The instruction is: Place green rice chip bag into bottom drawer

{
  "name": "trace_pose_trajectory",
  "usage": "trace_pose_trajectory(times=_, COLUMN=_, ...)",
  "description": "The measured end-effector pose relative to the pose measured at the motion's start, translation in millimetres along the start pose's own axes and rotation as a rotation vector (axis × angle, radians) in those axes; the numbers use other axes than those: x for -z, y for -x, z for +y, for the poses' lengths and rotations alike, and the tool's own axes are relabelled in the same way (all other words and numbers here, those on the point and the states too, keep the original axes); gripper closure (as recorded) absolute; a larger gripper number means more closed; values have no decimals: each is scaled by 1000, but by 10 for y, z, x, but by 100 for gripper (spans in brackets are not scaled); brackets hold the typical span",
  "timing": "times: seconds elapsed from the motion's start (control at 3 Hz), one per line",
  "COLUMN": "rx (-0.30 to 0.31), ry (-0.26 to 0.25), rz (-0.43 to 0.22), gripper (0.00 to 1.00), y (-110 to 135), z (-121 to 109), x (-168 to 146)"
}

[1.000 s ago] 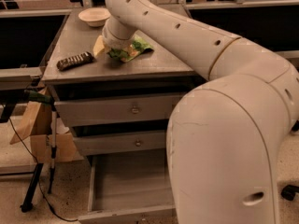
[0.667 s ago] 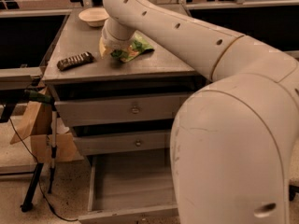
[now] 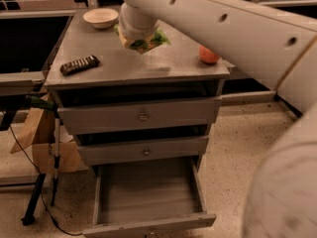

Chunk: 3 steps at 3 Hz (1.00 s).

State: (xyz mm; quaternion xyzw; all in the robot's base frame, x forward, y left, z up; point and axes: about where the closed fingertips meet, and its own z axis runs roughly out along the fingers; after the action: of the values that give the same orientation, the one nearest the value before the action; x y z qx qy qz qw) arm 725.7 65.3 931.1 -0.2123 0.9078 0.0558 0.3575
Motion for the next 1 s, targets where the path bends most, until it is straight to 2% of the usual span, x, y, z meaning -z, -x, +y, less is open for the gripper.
trace_pose_trajectory(times=0.33, rx=44, ry=-16, rz=-54, gripper=100, y=45, z=-204, x=678)
trace_pose_trajectory(times=0.67, rx=97, ry=42, rz=-55, gripper=100, y=-55, z=-363, x=1318)
trace_pose_trajectory(times=1.0, rx=154, ry=214, rz=60, gripper=100, y=-414, z=-562, x=1626)
